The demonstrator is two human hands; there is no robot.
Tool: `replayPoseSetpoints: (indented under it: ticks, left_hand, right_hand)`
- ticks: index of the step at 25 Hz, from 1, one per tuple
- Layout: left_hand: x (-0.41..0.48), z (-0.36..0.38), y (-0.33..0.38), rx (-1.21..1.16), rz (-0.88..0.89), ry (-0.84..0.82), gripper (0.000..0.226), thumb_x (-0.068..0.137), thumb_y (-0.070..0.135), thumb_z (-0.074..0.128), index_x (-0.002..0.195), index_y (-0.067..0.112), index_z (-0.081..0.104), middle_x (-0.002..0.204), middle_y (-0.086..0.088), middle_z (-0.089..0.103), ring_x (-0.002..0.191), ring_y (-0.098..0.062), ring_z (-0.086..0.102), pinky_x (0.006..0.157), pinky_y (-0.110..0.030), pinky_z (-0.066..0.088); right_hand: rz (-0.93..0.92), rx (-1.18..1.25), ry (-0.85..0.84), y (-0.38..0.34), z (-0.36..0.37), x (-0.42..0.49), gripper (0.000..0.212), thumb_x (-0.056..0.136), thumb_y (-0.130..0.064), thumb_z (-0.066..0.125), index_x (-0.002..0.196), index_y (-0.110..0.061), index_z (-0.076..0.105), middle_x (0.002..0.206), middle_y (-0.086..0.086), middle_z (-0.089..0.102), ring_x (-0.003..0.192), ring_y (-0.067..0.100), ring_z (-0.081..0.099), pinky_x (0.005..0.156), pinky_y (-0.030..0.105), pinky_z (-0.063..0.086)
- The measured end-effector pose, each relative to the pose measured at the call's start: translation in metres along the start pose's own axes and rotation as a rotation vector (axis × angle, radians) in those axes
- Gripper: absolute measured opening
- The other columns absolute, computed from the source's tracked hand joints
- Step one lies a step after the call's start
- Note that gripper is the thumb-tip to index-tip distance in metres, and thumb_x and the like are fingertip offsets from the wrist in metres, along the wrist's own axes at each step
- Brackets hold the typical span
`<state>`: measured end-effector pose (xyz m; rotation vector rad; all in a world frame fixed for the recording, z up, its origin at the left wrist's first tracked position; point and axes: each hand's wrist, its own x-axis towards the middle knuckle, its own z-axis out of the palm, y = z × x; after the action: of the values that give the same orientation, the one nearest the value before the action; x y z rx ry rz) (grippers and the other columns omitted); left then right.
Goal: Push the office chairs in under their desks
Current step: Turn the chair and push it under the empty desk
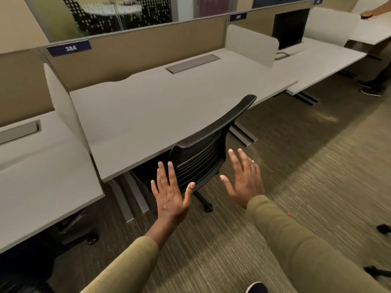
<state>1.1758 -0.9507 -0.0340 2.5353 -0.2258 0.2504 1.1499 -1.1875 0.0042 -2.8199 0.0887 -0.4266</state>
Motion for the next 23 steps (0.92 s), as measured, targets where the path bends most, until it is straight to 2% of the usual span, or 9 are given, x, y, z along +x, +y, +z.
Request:
replayPoseSetpoints:
  ticks: [3, 7, 14, 17, 20, 23]
  left_hand:
    - [0.025, 0.002, 0.028, -0.038, -0.024, 0.123, 0.088, 0.095, 0.067, 0.03, 0.164, 0.021, 0.001, 0.171, -0.005, -0.011, 0.158, -0.02, -0.006, 0.126, -0.055, 0.0]
    - [0.055, 0.003, 0.068, 0.031, -0.058, 0.257, 0.083, 0.095, 0.064, 0.034, 0.162, 0.017, 0.022, 0.17, -0.011, 0.012, 0.157, -0.027, 0.011, 0.123, -0.059, 0.015]
    - [0.09, 0.01, 0.108, 0.142, -0.156, 0.27, 0.083, 0.093, 0.067, 0.03, 0.159, 0.017, 0.032, 0.168, -0.011, 0.02, 0.157, -0.03, 0.012, 0.124, -0.059, 0.012]
    - [0.112, 0.016, 0.114, 0.152, -0.272, 0.267, 0.081, 0.093, 0.068, 0.028, 0.154, 0.017, 0.04, 0.166, -0.013, 0.025, 0.155, -0.031, 0.016, 0.122, -0.061, 0.015]
    - [0.137, 0.021, 0.114, 0.194, -0.386, 0.251, 0.076, 0.094, 0.068, 0.029, 0.138, 0.014, 0.06, 0.156, -0.017, 0.041, 0.148, -0.034, 0.03, 0.117, -0.059, 0.026]
    - [0.155, 0.032, 0.114, 0.268, -0.437, 0.351, 0.073, 0.094, 0.067, 0.03, 0.1, 0.012, 0.077, 0.124, -0.013, 0.069, 0.119, -0.037, 0.057, 0.094, -0.049, 0.042]
  right_hand:
    - [-0.064, 0.033, -0.019, 0.024, -0.015, 0.037, 0.081, 0.094, -0.053, 0.052, 0.16, -0.024, 0.015, 0.164, 0.017, 0.019, 0.147, 0.035, 0.027, 0.119, 0.056, 0.025]
    - [-0.228, 0.046, -0.114, 0.049, -0.031, 0.084, 0.08, 0.096, -0.057, 0.047, 0.16, -0.023, 0.014, 0.167, 0.014, 0.011, 0.153, 0.033, 0.016, 0.124, 0.052, 0.014]
    - [-0.376, -0.001, -0.182, 0.074, -0.04, 0.149, 0.08, 0.096, -0.064, 0.04, 0.161, -0.025, 0.01, 0.169, 0.008, 0.006, 0.155, 0.028, 0.005, 0.125, 0.05, 0.004]
    - [-0.421, -0.057, -0.219, 0.088, -0.039, 0.185, 0.083, 0.096, -0.068, 0.035, 0.161, -0.025, 0.007, 0.169, 0.007, 0.002, 0.155, 0.027, 0.0, 0.124, 0.053, 0.001]
    - [-0.446, -0.136, -0.3, 0.097, -0.032, 0.227, 0.085, 0.094, -0.072, 0.031, 0.16, -0.026, 0.007, 0.169, 0.004, 0.0, 0.155, 0.027, -0.004, 0.124, 0.055, -0.003]
    - [-0.472, -0.227, -0.465, 0.107, -0.023, 0.267, 0.082, 0.093, -0.071, 0.04, 0.159, -0.027, 0.016, 0.168, 0.002, 0.01, 0.155, 0.027, 0.001, 0.123, 0.058, -0.001]
